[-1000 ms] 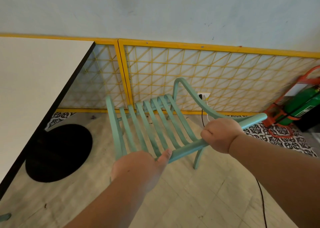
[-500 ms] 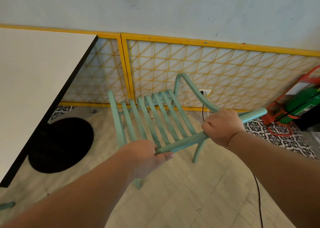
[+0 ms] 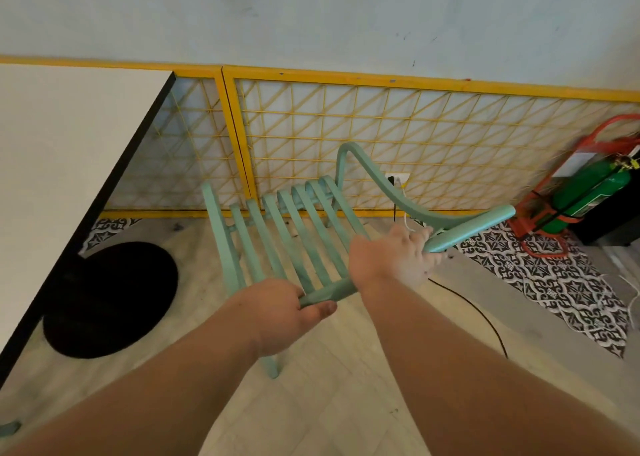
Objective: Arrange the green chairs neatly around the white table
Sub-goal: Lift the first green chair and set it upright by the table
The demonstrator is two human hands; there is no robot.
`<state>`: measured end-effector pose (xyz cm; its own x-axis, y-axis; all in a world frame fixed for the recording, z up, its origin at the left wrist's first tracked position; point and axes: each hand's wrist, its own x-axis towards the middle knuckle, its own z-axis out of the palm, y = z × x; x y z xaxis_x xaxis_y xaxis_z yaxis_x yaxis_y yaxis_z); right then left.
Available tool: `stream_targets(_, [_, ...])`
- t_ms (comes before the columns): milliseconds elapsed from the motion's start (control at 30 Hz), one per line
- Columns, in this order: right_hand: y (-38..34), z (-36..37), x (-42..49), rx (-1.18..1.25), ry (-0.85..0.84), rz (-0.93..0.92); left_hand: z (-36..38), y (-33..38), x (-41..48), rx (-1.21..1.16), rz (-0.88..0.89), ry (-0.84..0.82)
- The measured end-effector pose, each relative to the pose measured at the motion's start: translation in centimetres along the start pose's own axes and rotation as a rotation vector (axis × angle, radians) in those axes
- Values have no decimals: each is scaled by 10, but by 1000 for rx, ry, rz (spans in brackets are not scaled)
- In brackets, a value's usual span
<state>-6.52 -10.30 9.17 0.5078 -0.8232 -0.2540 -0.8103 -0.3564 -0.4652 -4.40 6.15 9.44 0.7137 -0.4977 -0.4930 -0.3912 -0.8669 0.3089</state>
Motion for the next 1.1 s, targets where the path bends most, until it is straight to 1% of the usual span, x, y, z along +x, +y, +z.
stream_targets(133, [-2, -4, 5, -82, -36, -34, 1, -3, 1, -7, 13, -5])
stream_targets(167, [-2, -3, 4, -98, -32, -43, -1, -6, 1, -68, 14, -25])
stream_targets(267, [-1, -3, 3, -77, -35, -41, -11, -19, 2, -483, 30, -151])
stream_targets(300, [-1, -4, 4, -55, -30, -42, -16, -25, 0, -538, 54, -173])
stream_targets(333, [-1, -4, 5, -46, -20, -48, -20, -33, 0, -546, 49, -162])
stream_targets(433, [-1, -2, 9, -71, 13, -66, -25, -61, 12, -626, -6, -141])
stream_targets(500, [-1, 3, 10, -85, 17, -60, -14, -76, 18, -664, -31, -179])
stream_targets(533, [0, 3, 11, -100, 34, -65, -8, -75, 17, -683, -12, -209])
stream_targets(567, [0, 3, 11, -101, 49, -74, 2, -79, 18, -712, 1, -200])
stream_targets(667, [0, 5, 13, -61, 53, -64, 29, -86, 23, -1022, -132, -124])
stream_targets(767, [1, 8, 17, -69, 66, -70, 37, -94, 31, -1070, -113, -126])
stream_targets(933, [2, 7, 15, -62, 51, -54, 34, -92, 27, -1021, -82, -189])
stream_targets(1100, [4, 9, 24, -66, 58, -77, 42, -91, 32, -1069, -84, -179])
